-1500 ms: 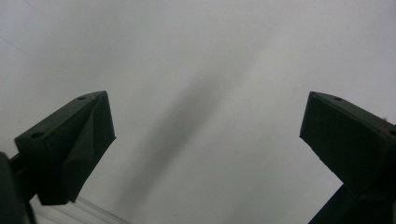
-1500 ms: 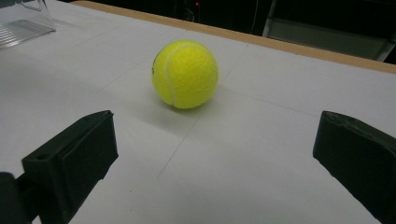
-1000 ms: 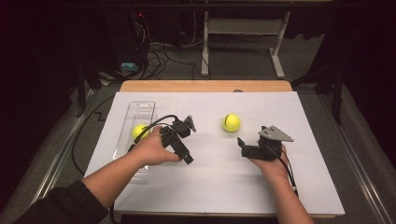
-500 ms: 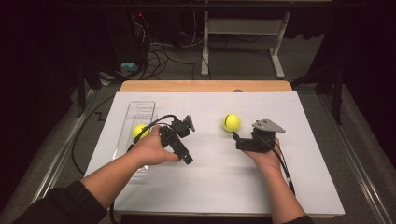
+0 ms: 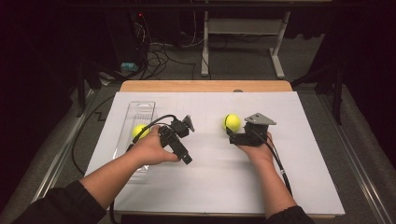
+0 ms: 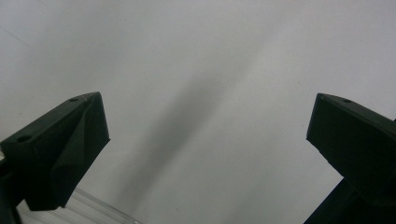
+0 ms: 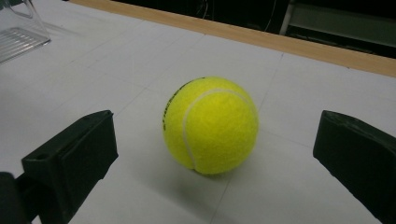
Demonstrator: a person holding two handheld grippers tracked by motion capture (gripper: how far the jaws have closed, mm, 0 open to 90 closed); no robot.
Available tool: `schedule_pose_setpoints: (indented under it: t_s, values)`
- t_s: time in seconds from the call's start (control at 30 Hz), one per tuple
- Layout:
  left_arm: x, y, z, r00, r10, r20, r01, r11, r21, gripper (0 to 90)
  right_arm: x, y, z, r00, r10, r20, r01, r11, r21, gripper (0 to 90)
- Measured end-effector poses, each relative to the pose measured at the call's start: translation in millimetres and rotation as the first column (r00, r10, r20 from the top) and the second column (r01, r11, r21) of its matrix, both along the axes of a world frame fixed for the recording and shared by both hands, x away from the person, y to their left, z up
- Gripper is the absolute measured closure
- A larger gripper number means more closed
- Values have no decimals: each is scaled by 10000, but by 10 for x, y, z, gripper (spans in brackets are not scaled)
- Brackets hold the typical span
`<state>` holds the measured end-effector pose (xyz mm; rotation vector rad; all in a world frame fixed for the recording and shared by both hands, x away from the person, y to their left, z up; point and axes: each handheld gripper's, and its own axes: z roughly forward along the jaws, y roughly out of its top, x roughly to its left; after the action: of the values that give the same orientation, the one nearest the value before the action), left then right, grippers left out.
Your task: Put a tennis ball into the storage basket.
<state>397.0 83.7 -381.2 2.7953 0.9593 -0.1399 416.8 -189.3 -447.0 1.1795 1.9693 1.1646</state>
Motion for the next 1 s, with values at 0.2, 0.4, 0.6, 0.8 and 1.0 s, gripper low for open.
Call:
schedule_pose_setpoints:
  t_s: [0.2, 0.4, 0.6, 0.8, 1.0]
  values:
    - [-4, -5, -2, 10000, -12, -7, 12, 10000, 33, 0, 81, 53, -38, 9999, -6, -158, 5, 10000, -42, 0]
    - [-6, -20, -13, 9999, -89, -57, 89, 9999, 53, 0, 167, 62, -107, 9988, -139, -479, 138, 9999, -21, 8]
    - [-7, -24, -19, 10000, -92, -28, 92, 10000, 23, 0, 237, 93, -158, 9969, -124, -778, 124, 9999, -10, 38]
    - [-12, -30, -17, 9999, -139, -70, 139, 9999, 29, 0, 296, 118, -175, 9950, -68, -1001, 62, 10000, -62, 97]
    - [-9, -24, -23, 9998, -154, -87, 155, 9999, 18, 0, 327, 116, -204, 9930, 24, -1178, -35, 10000, -87, 143]
